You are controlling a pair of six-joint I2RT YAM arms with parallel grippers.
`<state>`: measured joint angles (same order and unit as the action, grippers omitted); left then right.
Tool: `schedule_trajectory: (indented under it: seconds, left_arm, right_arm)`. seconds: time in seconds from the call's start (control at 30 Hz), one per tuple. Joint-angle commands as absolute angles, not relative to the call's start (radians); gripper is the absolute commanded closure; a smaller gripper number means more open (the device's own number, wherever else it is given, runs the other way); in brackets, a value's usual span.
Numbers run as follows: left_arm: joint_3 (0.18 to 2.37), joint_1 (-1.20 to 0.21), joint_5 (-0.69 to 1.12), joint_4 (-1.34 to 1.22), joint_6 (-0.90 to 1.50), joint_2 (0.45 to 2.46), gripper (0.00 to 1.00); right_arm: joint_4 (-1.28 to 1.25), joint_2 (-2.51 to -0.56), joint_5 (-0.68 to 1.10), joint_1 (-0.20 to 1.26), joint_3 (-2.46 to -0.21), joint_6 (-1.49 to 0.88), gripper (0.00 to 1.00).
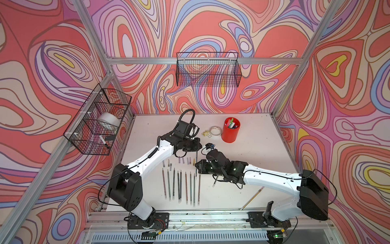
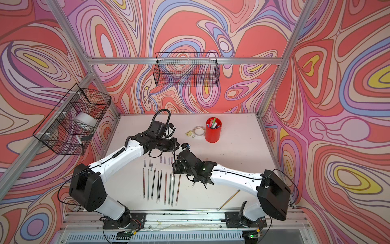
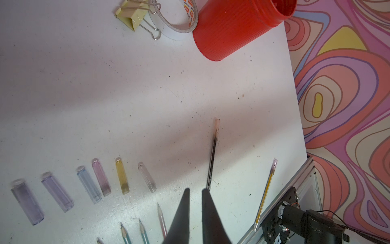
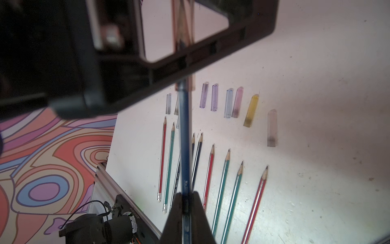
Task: Remove the protective cover of the pencils
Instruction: Remove the protective sleeve from the pencil.
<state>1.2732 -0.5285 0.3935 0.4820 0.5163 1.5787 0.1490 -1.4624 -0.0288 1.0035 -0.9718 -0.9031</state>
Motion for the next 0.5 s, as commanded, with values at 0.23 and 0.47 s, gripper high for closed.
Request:
schedule_trajectory:
  seconds: [0.23, 0.47]
  left_arm:
    - [1.291, -0.532, 0.416, 0.484, 0.526, 1.593, 1.0]
    - [1.293, -0.532, 0.417, 0.485, 0.526, 1.593, 1.0]
  right_arm:
    - [0.188, -1.506, -0.054, 1.002, -1.019, -0.922, 0.63]
    - [0.192, -1.518, -0.041, 1.002, -1.024, -0.926, 0.95]
